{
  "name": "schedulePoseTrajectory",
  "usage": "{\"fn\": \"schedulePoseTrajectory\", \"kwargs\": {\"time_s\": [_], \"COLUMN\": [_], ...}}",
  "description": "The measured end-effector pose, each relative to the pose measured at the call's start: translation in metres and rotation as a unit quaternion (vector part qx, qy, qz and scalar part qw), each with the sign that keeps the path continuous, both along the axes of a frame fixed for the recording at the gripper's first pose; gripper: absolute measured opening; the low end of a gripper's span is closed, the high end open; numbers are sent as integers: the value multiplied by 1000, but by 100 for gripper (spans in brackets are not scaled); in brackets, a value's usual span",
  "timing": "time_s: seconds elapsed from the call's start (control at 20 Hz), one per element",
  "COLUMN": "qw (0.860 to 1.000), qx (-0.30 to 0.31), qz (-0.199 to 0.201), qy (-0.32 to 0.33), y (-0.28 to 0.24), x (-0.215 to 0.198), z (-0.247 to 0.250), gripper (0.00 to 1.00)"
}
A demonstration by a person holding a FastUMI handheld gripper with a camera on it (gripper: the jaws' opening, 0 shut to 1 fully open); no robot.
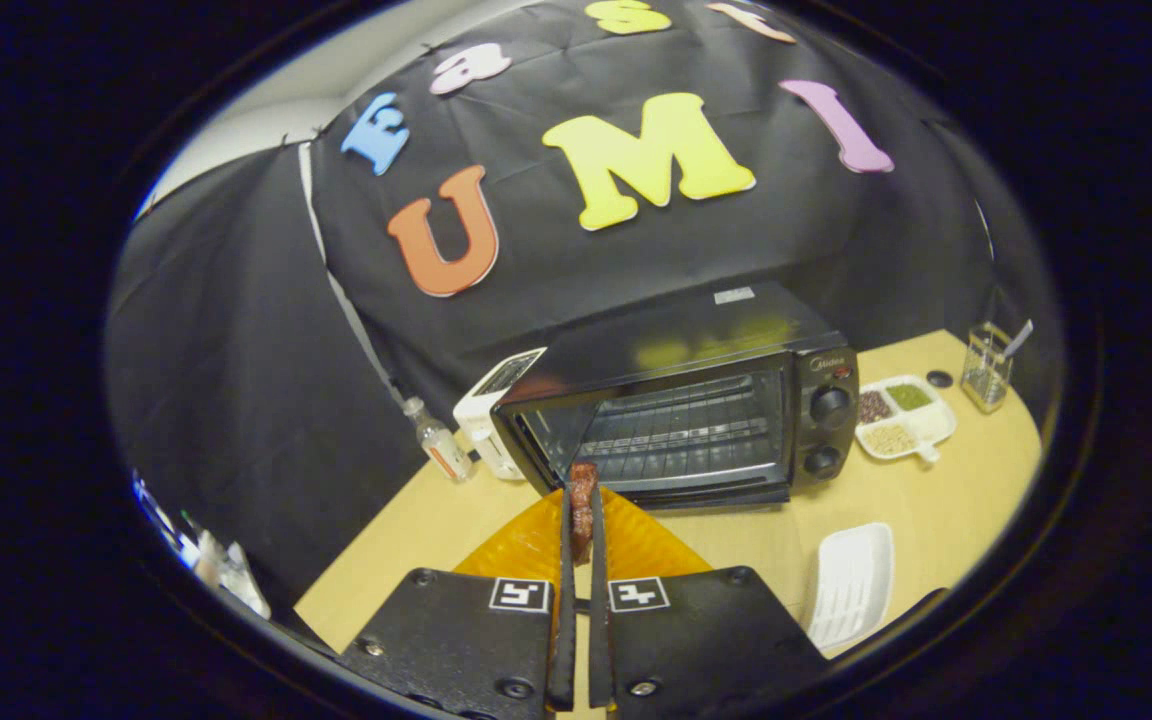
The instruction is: Open the toaster oven, put the food inside, and close the toaster oven door.
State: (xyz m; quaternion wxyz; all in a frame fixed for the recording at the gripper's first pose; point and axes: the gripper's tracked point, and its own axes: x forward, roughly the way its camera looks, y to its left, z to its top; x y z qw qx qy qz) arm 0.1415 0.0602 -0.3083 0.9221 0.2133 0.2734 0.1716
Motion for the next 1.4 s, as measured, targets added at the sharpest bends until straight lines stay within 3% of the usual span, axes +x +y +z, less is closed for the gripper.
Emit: {"fn": "schedulePoseTrajectory", "kwargs": {"time_s": [0.2, 0.4, 0.5, 0.6, 0.9, 1.15, 1.25, 1.4], "qw": [989, 954, 940, 935, 955, 972, 975, 974], "qx": [117, 249, 286, 299, 224, 95, 38, -35], "qz": [-75, -151, -173, -179, -192, -210, -215, -221], "qy": [42, 68, 65, 60, 41, 33, 33, 24], "y": [-10, -24, -26, -21, -20, -39, -49, -66], "x": [46, 95, 114, 127, 145, 152, 153, 153], "z": [-33, -67, -78, -86, -98, -113, -120, -118], "gripper": [8, 8, 8, 8, 11, 16, 22, 19]}}
